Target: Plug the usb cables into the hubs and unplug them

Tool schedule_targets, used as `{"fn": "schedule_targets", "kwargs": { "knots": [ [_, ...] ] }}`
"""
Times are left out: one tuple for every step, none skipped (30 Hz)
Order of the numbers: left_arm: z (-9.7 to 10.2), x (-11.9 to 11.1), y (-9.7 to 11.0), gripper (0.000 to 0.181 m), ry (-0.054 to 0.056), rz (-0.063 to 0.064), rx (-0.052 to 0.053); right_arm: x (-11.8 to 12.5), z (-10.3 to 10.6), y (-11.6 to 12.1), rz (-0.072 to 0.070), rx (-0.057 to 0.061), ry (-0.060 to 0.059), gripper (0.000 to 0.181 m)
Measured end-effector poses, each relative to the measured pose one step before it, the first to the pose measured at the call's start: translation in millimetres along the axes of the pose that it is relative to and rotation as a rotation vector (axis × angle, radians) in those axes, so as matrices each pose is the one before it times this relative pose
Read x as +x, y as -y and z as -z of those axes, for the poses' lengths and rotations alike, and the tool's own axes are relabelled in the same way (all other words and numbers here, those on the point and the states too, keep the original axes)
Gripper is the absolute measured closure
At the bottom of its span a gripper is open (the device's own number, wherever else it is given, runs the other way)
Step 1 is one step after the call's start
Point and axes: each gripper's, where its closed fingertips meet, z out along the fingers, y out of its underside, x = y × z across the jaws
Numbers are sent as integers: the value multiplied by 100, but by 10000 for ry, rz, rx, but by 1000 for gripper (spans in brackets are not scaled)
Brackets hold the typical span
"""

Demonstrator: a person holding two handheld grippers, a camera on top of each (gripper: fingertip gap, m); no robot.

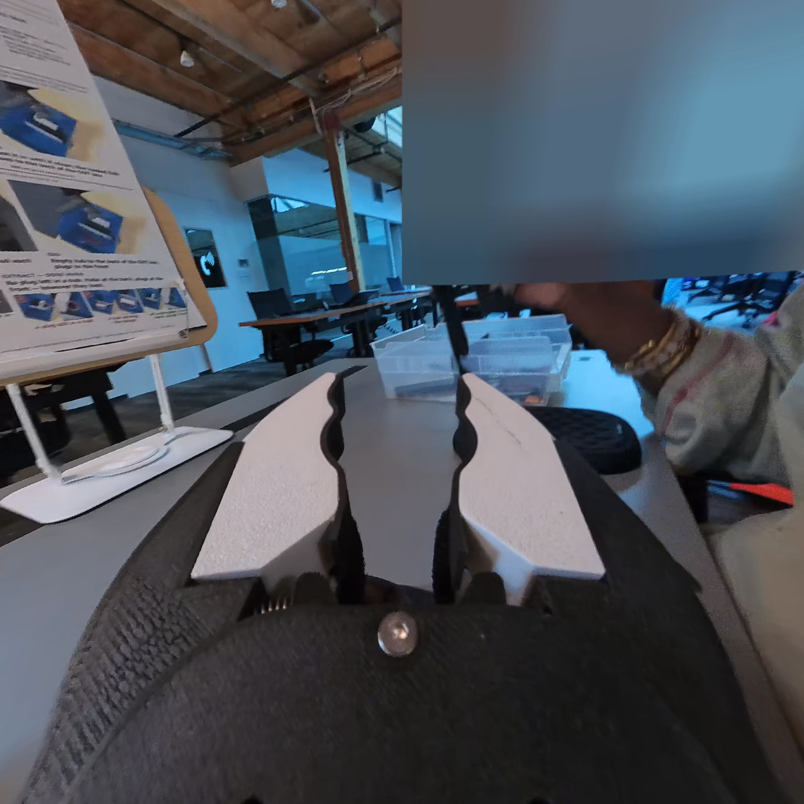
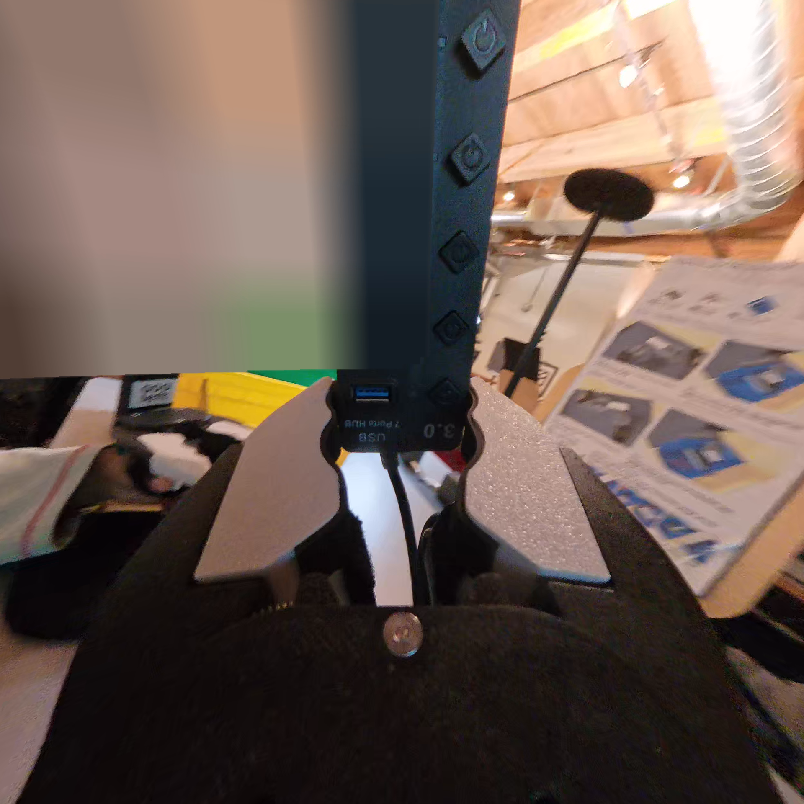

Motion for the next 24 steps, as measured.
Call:
{"fn": "schedule_targets", "kwargs": {
  "knots": [
    [-84, -118, -327, 132, 102, -106, -209, 1455, 500, 1353, 235, 96, -305, 127],
    [-86, -64, -310, 133, 78, -108, -197, 1467, 484, 1280, 258, 37, -311, 128],
    [-87, -26, -278, 133, 53, -112, -179, 1515, 467, 1203, 289, 6, -347, 128],
    [-71, -3, -231, 134, 34, -97, -150, 1543, 455, 1092, 301, -10, -366, 128],
    [-68, 10, -203, 134, 17, -75, -123, 1490, 426, 917, 269, -47, -303, 128],
    [-50, 17, -126, 134, 7, -51, -91, 1414, 406, 692, 226, -90, -250, 128],
    [-25, 11, -71, 134, 7, -35, -46, 1400, 411, 433, 205, -139, -246, 127],
    [-4, -11, -23, 134, 12, -31, -27, 1381, 429, 64, 195, -208, -226, 127],
    [18, -31, -26, 135, 30, -34, -25, 1225, 423, -360, 167, -309, -96, 127],
    [19, -62, -25, 135, 45, -34, -15, 1071, 439, -809, 146, -407, 36, 127],
    [19, -53, 0, 135, 40, -22, -4, 1139, 431, -1205, 176, -458, -22, 128],
    [5, -18, -1, 136, 13, -15, -3, 1102, 384, -1608, 163, -531, -3, 127],
    [9, 11, 8, 136, -2, -11, -5, 742, 342, -1911, 65, -555, 267, 127],
    [4, 10, 2, 136, -6, -9, 0, 436, 269, -1960, 10, -410, 429, 127],
    [-13, 12, -28, 136, 1, -12, -14, 381, 191, -1894, 47, -238, 359, 127],
    [-11, -3, -33, 136, 5, -10, -24, 305, 166, -1790, 81, -97, 287, 127],
    [-22, 18, -54, 136, -5, -13, -32, 151, 196, -1670, 11, 12, 313, 127],
    [-32, 20, -80, 136, -3, -33, -52, 88, 263, -1518, -165, 122, 305, 127],
    [-26, -2, -90, 136, 14, -49, -55, 100, 337, -1383, -353, 221, 261, 127],
    [-7, -20, -61, 136, 23, -40, -27, 136, 463, -1393, -387, 188, 215, 127],
    [4, -17, -21, 136, 11, -10, -1, 237, 580, -1501, -280, -4, 88, 127],
    [18, -43, 3, 136, 10, 15, 14, 356, 611, -1689, -195, -278, -59, 127],
    [23, -63, 36, 136, 14, 37, 35, 454, 582, -1942, -172, -596, -185, 127],
    [27, -74, 23, 136, 18, 57, 34, 428, 461, -2084, -181, -836, -248, 127]
  ]
}}
